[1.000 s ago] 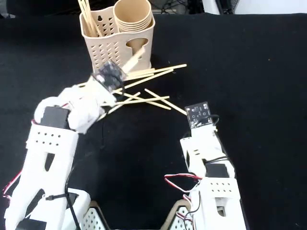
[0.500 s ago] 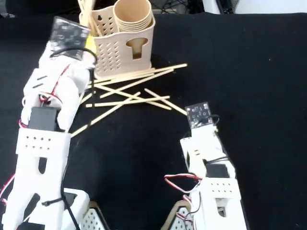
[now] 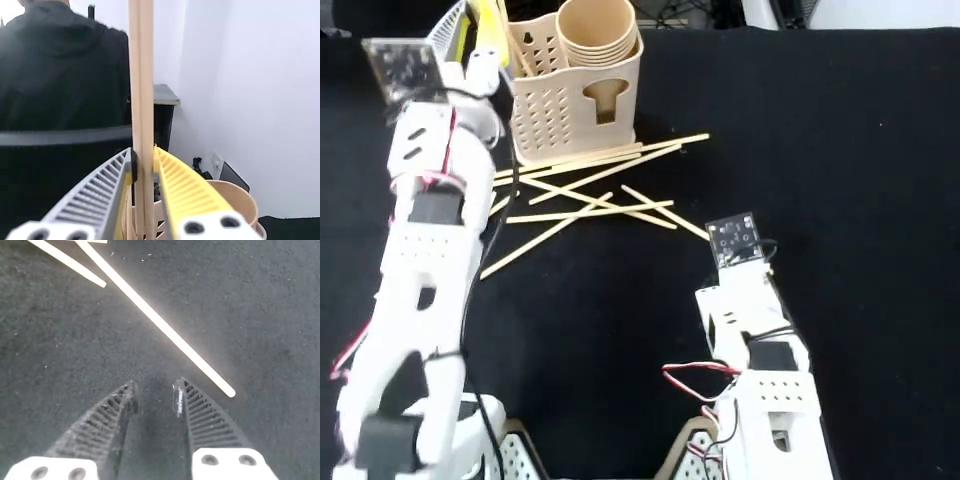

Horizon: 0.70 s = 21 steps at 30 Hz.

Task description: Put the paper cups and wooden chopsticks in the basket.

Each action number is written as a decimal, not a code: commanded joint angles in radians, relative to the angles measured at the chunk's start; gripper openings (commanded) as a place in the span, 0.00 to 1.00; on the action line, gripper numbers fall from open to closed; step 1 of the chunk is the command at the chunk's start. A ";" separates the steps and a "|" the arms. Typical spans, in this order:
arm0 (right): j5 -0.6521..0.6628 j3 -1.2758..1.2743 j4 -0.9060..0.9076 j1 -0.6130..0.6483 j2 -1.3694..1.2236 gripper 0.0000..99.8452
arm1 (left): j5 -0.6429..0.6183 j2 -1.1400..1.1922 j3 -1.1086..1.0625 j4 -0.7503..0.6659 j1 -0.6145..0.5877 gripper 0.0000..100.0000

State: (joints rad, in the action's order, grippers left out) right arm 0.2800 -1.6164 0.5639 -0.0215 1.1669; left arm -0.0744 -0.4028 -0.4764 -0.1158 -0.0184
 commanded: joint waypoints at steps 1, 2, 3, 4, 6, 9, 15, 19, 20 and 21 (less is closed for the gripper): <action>0.002 0.002 -0.018 0.008 0.012 0.14 | -0.038 0.089 0.119 -0.025 -0.018 0.03; 0.002 0.002 -0.018 0.008 0.012 0.14 | -0.051 0.106 0.133 -0.025 -0.018 0.03; 0.002 0.002 -0.018 0.008 0.012 0.14 | -0.063 0.118 0.145 -0.025 -0.018 0.03; 0.002 0.002 -0.018 0.008 0.012 0.14 | -0.074 0.132 0.157 -0.025 -0.016 0.03; 0.002 0.002 -0.018 0.008 0.012 0.14 | -0.087 0.152 0.179 -0.026 -0.013 0.03; 0.002 0.002 -0.018 0.008 0.012 0.14 | -0.092 0.180 0.197 -0.029 -0.001 0.03; 0.002 0.002 -0.018 0.008 0.012 0.14 | -0.094 0.288 0.266 -0.031 -0.008 0.03; 0.002 0.002 -0.020 0.008 0.012 0.14 | -0.091 0.353 0.340 -0.031 -0.008 0.03; 0.002 0.002 -0.020 0.008 0.012 0.14 | -0.091 0.367 0.355 -0.031 -0.007 0.03; 0.002 0.002 -0.020 0.008 0.012 0.14 | -0.091 0.379 0.363 -0.031 -0.007 0.03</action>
State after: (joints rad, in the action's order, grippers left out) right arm 0.2800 -1.6164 0.5639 -0.0215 1.1669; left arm -0.1603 -0.0299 -0.1956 -0.1250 -0.0245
